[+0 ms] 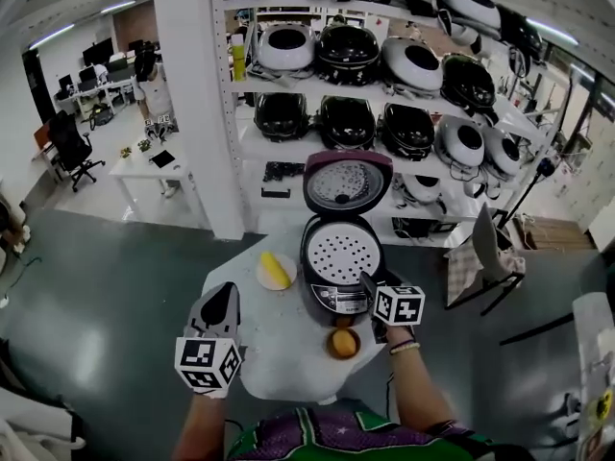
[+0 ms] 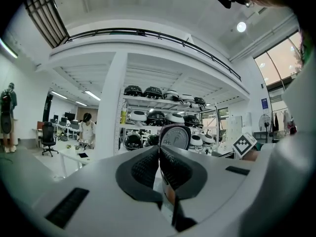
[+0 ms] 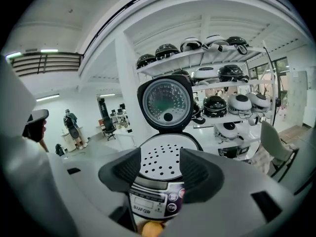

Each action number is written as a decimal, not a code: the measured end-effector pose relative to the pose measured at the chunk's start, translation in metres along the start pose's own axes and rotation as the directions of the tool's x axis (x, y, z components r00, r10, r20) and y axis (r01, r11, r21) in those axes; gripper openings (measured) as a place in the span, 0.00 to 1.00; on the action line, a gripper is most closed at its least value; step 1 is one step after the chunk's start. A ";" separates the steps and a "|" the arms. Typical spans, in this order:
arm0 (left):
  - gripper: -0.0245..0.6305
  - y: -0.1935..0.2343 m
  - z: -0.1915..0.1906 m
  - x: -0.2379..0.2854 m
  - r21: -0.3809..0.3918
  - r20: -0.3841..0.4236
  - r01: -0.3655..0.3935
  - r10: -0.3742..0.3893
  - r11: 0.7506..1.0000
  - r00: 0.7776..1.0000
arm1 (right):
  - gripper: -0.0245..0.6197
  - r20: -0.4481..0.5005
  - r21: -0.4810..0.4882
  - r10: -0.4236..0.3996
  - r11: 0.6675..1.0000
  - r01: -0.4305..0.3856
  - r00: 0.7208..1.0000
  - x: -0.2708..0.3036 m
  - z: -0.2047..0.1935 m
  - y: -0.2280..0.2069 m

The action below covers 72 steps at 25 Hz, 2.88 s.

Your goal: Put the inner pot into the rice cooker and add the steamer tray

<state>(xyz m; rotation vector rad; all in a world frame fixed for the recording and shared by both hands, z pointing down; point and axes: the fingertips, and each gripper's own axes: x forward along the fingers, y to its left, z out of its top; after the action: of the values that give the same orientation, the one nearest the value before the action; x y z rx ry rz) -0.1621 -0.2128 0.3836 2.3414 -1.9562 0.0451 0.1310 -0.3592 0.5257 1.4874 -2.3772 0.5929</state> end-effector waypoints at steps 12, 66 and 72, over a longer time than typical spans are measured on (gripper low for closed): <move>0.07 0.041 -0.001 -0.099 -0.004 0.022 0.043 -0.043 0.999 0.999 | 0.40 0.170 -0.064 0.040 0.997 -0.030 0.985 -0.111 0.017 0.130; 0.07 0.008 0.039 -0.163 -0.020 0.192 0.133 -0.127 0.991 0.973 | 0.23 0.428 -0.071 0.010 0.997 0.023 0.904 -0.275 0.031 0.188; 0.07 0.007 0.036 -0.166 -0.018 0.190 0.141 -0.135 0.990 0.972 | 0.17 0.435 -0.065 0.002 0.997 0.029 0.900 -0.276 0.026 0.188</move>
<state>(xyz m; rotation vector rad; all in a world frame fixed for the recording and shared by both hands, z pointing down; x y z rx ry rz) -0.1998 -0.0540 0.3352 2.5375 -1.8478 -0.2245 0.0810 -0.0808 0.3457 1.7529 -2.6734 0.1768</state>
